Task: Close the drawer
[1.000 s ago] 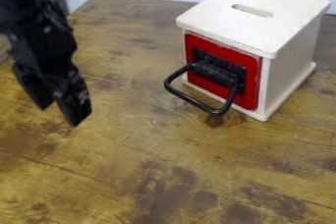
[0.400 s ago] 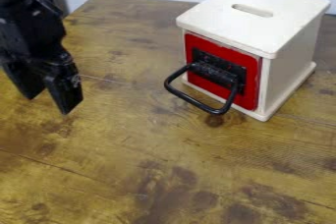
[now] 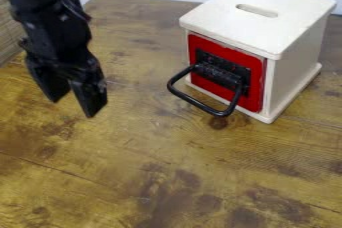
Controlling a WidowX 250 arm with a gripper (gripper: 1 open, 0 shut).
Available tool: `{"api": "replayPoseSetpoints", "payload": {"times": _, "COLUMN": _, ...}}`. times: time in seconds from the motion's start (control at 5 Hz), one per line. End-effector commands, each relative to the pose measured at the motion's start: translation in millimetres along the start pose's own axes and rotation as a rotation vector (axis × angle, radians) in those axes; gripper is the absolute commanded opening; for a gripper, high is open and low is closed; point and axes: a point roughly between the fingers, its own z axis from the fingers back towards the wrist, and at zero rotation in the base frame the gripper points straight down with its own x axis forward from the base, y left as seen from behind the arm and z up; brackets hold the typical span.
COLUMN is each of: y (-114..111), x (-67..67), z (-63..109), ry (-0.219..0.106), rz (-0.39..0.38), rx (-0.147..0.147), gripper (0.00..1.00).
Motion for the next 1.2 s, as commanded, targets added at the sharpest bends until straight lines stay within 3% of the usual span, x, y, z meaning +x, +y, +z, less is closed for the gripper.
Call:
{"api": "replayPoseSetpoints", "payload": {"times": 0.0, "y": 4, "x": -6.7, "z": 1.7, "ry": -0.045, "rz": 0.024, "rx": 0.012, "gripper": 1.0}}
{"api": "replayPoseSetpoints", "payload": {"times": 0.2, "y": 12, "x": -3.6, "z": 7.2, "ry": -0.052, "rz": 0.02, "rx": 0.017, "gripper": 1.0}}
{"api": "replayPoseSetpoints", "payload": {"times": 0.4, "y": 26, "x": 1.9, "z": 13.3, "ry": -0.069, "rz": -0.038, "rx": 0.015, "gripper": 1.0}}
{"api": "replayPoseSetpoints", "payload": {"times": 0.6, "y": 27, "x": 9.1, "z": 32.2, "ry": -0.055, "rz": -0.109, "rx": -0.001, "gripper": 1.0}}
{"api": "replayPoseSetpoints", "payload": {"times": 1.0, "y": -1, "x": 3.3, "z": 20.3, "ry": -0.044, "rz": -0.223, "rx": -0.011, "gripper": 1.0}}
